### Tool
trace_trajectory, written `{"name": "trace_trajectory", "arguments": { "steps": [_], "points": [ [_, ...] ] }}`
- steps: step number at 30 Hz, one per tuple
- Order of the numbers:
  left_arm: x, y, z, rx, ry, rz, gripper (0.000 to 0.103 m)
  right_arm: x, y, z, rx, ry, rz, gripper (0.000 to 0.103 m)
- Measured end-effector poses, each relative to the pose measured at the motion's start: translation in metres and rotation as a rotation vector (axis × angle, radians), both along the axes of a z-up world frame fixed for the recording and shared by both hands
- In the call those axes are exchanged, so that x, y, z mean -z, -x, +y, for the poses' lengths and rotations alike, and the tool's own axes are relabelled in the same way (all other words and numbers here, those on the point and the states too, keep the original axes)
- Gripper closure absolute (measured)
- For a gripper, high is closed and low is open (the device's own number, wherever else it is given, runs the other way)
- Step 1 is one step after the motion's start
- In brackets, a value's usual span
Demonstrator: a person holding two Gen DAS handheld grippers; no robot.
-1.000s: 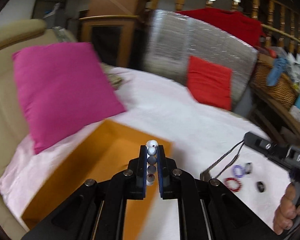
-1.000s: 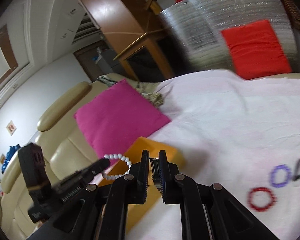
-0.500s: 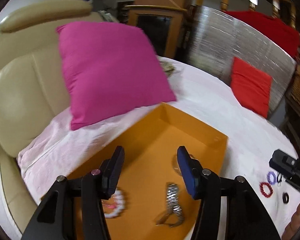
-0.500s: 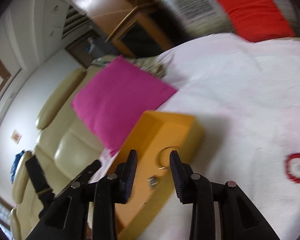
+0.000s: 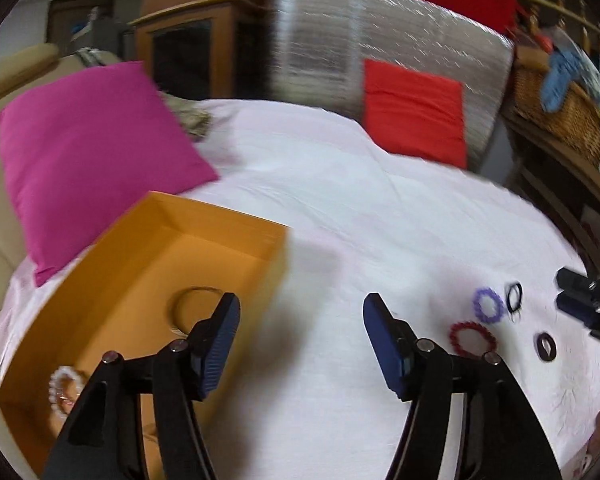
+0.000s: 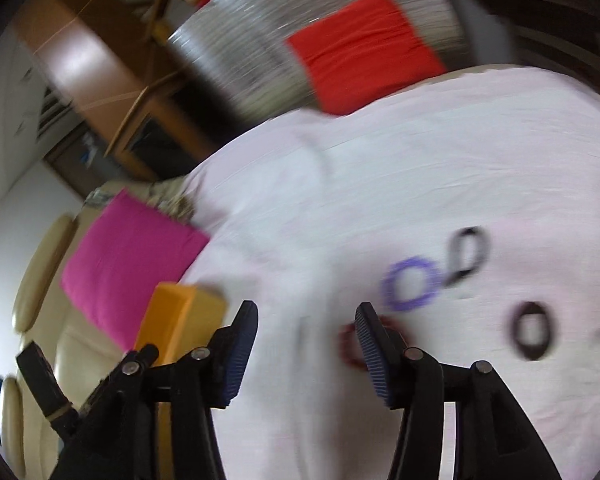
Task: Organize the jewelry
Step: 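Move the right gripper back over the black hair tie on the table, then lower the right gripper onto the black hair tie and close on it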
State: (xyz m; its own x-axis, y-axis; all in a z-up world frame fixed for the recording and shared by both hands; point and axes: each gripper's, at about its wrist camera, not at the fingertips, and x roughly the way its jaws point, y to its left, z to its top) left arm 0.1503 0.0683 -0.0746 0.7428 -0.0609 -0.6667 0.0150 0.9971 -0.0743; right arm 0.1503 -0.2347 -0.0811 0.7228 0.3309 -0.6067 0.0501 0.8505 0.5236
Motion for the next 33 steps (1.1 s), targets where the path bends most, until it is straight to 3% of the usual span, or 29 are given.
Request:
{"name": "trace_trajectory", "arguments": {
  "steps": [7, 14, 24, 33],
  "points": [
    [0.024, -0.011, -0.065, 0.099, -0.084, 0.059, 0.038, 0.008, 0.025, -0.073, 0.158, 0.004, 0.079, 0.042],
    [0.039, -0.014, -0.096, 0.16, -0.142, 0.086, 0.037, 0.021, 0.045, -0.124, 0.254, -0.049, 0.142, 0.042],
    [0.051, -0.017, -0.106, 0.177, -0.179, 0.108, 0.036, 0.052, 0.021, -0.128, 0.239, -0.113, 0.229, 0.042],
    [0.051, -0.022, -0.119, 0.203, -0.191, 0.096, 0.036, 0.047, 0.012, -0.111, 0.208, -0.015, 0.207, 0.042]
  ]
}}
